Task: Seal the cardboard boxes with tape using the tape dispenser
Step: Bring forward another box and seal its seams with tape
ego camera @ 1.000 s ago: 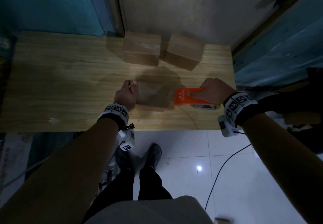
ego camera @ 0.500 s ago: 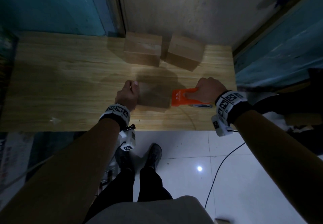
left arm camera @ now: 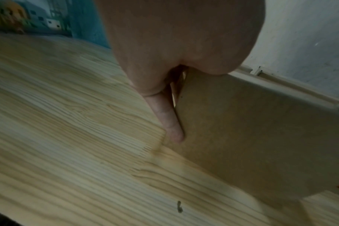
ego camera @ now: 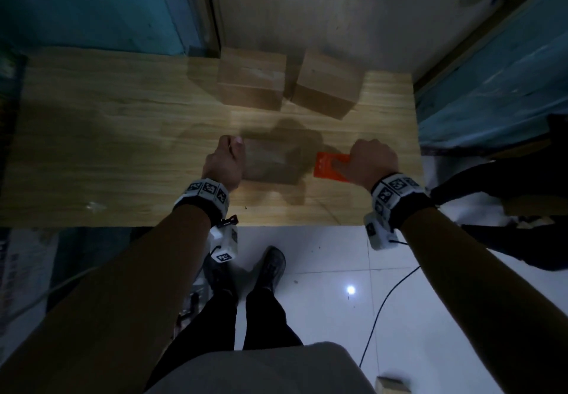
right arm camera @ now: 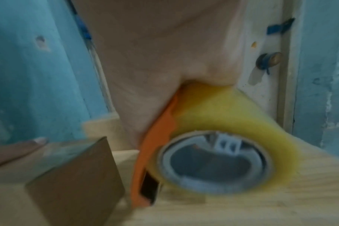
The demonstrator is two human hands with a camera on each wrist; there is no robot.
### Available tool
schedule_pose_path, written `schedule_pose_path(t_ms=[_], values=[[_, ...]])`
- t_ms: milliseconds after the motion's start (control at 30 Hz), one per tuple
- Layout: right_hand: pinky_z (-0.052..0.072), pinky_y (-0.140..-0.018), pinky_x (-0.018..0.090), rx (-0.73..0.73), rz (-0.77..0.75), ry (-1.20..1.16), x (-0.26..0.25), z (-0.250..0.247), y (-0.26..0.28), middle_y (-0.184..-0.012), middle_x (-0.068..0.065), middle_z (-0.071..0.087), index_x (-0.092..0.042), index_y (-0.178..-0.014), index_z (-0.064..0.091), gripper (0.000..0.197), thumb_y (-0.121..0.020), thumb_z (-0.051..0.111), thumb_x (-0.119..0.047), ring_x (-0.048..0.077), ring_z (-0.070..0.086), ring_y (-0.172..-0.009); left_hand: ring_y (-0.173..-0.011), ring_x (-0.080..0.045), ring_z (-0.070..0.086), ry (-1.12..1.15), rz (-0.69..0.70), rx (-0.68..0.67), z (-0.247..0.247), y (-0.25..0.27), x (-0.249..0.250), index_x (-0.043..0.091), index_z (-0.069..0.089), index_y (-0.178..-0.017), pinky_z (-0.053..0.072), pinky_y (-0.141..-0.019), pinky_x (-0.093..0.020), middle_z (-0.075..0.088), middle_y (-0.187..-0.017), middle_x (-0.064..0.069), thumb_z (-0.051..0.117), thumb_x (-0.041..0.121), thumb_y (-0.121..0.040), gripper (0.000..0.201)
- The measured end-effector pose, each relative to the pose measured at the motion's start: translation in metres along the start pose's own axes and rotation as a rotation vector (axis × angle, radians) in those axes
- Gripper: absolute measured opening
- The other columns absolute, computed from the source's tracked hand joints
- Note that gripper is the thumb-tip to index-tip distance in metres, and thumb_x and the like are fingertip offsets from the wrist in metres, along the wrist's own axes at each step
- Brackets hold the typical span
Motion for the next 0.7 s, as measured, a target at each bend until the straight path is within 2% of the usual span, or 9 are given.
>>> schedule_pose_path(t_ms=[100,200,267,333,400,500,600,633,700], values=[[0.048,-0.080,0.039,0.091,-0.054,-0.073,-0.005,-0.009,0.008,-0.109,0.019,0.065,-0.015,-0.127,0.062,0.054,-0.099,0.044,-0.058,0.037,0.063,-0.099,-0.075,-0.039,0.063,0.018,-0.017,-0.006,-0.002,0.000,0.003,0.020,0.046,-0.117,0.058,-0.071,-0.052,0.054,-0.081,-0.009,0.021,0.060,-0.098,0.051],[0.043,-0.090,0.040,0.157,-0.142,-0.110,-0.011,0.012,0.008,-0.116,0.011,0.068,-0.030,-0.146,0.044,0.050,-0.104,0.031,-0.052,0.034,0.064,-0.102,-0.076,-0.039,0.065,0.030,-0.033,-0.019,-0.003,0.001,0.002,0.024,0.045,-0.117,0.059,-0.070,-0.052,0.061,-0.092,-0.016,0.021,0.065,-0.095,0.052],[0.039,-0.098,0.040,0.160,-0.168,-0.135,-0.015,0.035,0.002,-0.128,0.010,0.064,-0.024,-0.149,0.039,0.054,-0.103,0.030,-0.051,0.031,0.062,-0.110,-0.077,-0.039,0.065,0.035,-0.034,-0.021,-0.002,0.002,0.004,0.024,0.045,-0.116,0.059,-0.070,-0.051,0.062,-0.095,-0.018,0.022,0.065,-0.095,0.052],[0.036,-0.102,0.041,0.109,-0.171,-0.141,-0.017,0.057,-0.003,-0.133,0.015,0.060,-0.015,-0.151,0.035,0.055,-0.104,0.036,-0.044,0.032,0.058,-0.117,-0.076,-0.036,0.063,0.028,-0.045,-0.021,-0.004,0.002,0.006,0.022,0.046,-0.118,0.058,-0.071,-0.047,0.060,-0.091,-0.016,0.023,0.061,-0.097,0.050],[0.039,-0.098,0.038,0.083,-0.191,-0.125,-0.020,0.071,-0.002,-0.128,0.015,0.062,-0.010,-0.150,0.034,0.056,-0.104,0.042,-0.041,0.031,0.059,-0.114,-0.072,-0.034,0.060,0.023,-0.058,-0.017,-0.004,0.002,0.006,0.019,0.047,-0.120,0.056,-0.069,-0.043,0.057,-0.088,-0.014,0.023,0.056,-0.100,0.049],[0.042,-0.090,0.035,0.092,-0.206,-0.126,-0.021,0.081,-0.003,-0.121,0.011,0.066,-0.010,-0.145,0.043,0.054,-0.101,0.048,-0.042,0.029,0.062,-0.109,-0.075,-0.034,0.060,0.022,-0.072,-0.021,-0.004,0.003,0.006,0.019,0.047,-0.121,0.056,-0.071,-0.044,0.056,-0.089,-0.013,0.022,0.056,-0.100,0.049],[0.045,-0.079,0.035,0.137,-0.152,-0.333,-0.017,0.071,0.003,-0.116,0.012,0.066,-0.007,-0.126,0.057,0.048,-0.097,0.050,-0.045,0.030,0.063,-0.101,-0.078,-0.035,0.063,0.045,-0.069,-0.026,-0.003,0.005,0.007,0.024,0.046,-0.117,0.058,-0.071,-0.047,0.059,-0.094,-0.013,0.023,0.061,-0.098,0.048],[0.047,-0.079,0.037,0.191,-0.135,-0.419,-0.015,0.065,0.007,-0.116,0.013,0.064,-0.007,-0.121,0.058,0.049,-0.096,0.047,-0.046,0.032,0.061,-0.102,-0.080,-0.037,0.064,0.053,-0.067,-0.029,-0.003,0.006,0.007,0.027,0.046,-0.114,0.059,-0.071,-0.050,0.060,-0.097,-0.014,0.022,0.065,-0.096,0.048],[0.047,-0.086,0.042,0.310,-0.138,-0.508,-0.016,0.053,0.015,-0.118,0.016,0.060,-0.004,-0.118,0.058,0.039,-0.098,0.044,-0.034,0.035,0.056,-0.107,-0.084,-0.040,0.065,0.058,-0.069,-0.029,-0.002,0.005,0.005,0.030,0.044,-0.111,0.059,-0.071,-0.054,0.061,-0.101,-0.016,0.022,0.069,-0.093,0.048]])
Point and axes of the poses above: each hand's wrist, its own y-axis away from the middle knuckle, its own z-axis out of the palm, x = y × z, the point moved 3 cm from there along -y, towards the middle knuckle
